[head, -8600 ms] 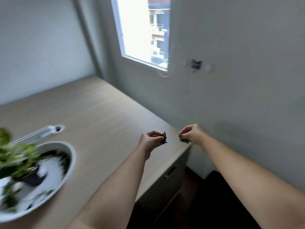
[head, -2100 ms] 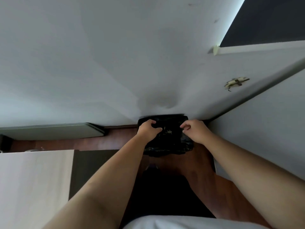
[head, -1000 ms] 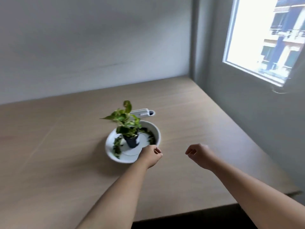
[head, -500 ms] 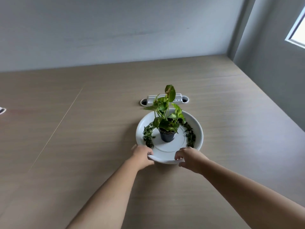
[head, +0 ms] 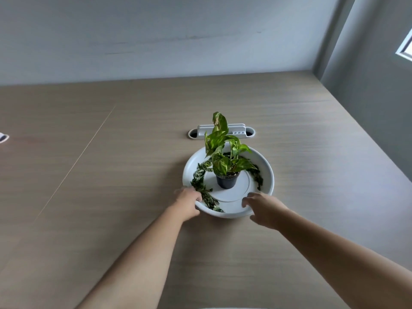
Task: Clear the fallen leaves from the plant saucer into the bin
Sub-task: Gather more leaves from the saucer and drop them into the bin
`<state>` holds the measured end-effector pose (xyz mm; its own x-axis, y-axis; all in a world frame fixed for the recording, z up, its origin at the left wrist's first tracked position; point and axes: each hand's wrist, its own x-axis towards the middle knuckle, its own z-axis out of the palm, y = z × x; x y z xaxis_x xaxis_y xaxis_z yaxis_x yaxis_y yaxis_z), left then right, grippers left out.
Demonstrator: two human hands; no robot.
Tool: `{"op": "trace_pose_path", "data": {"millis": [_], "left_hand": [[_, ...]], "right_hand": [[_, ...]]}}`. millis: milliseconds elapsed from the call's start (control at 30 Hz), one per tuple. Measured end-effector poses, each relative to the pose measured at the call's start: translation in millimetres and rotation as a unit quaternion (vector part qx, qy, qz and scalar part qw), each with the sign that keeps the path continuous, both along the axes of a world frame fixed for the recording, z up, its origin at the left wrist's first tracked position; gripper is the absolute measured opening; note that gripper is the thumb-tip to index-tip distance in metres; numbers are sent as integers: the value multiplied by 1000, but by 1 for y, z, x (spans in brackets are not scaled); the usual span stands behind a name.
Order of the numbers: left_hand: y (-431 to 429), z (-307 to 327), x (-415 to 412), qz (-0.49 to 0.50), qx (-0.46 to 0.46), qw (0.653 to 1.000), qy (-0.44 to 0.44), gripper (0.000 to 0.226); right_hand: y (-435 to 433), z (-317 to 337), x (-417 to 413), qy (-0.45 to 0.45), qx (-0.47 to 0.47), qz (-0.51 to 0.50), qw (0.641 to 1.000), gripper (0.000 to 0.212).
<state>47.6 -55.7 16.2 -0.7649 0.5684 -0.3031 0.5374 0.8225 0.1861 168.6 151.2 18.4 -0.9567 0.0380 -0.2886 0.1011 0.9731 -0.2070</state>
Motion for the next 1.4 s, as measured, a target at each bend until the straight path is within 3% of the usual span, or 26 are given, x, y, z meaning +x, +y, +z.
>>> {"op": "trace_pose_path", "data": {"millis": [167, 400, 500, 633, 833, 1000, 1133, 1300, 1400], "left_hand": [[3, 4, 0, 12, -29, 999, 17, 29], [23, -12, 32, -25, 61, 998, 0, 28], [17, -6, 18, -14, 56, 998, 5, 36], [3, 8, -10, 34, -16, 999, -7, 40], [8, 9, -5, 43, 0, 999, -25, 38], [10, 6, 3, 42, 28, 996, -75, 34], [15, 10, -6, 58, 74, 987, -130, 40], [44, 2, -7, 9, 33, 997, -65, 41], [50, -9, -5, -2, 6, 999, -49, 36]], "right_hand": [[-9, -8, 5, 15, 12, 47, 999, 29], [36, 6, 2, 19, 76, -28, 996, 38], [30, 5, 2, 11, 53, -36, 998, 40], [6, -4, 0, -11, -28, 14, 999, 31], [16, 4, -5, -20, -24, 5, 1000, 25], [31, 10, -10, -19, -12, -35, 999, 44], [21, 9, -22, 8, -73, -80, 994, 45], [5, -1, -42, -6, -57, -81, 995, 28], [-7, -13, -50, -23, -57, -98, 993, 33]]}}
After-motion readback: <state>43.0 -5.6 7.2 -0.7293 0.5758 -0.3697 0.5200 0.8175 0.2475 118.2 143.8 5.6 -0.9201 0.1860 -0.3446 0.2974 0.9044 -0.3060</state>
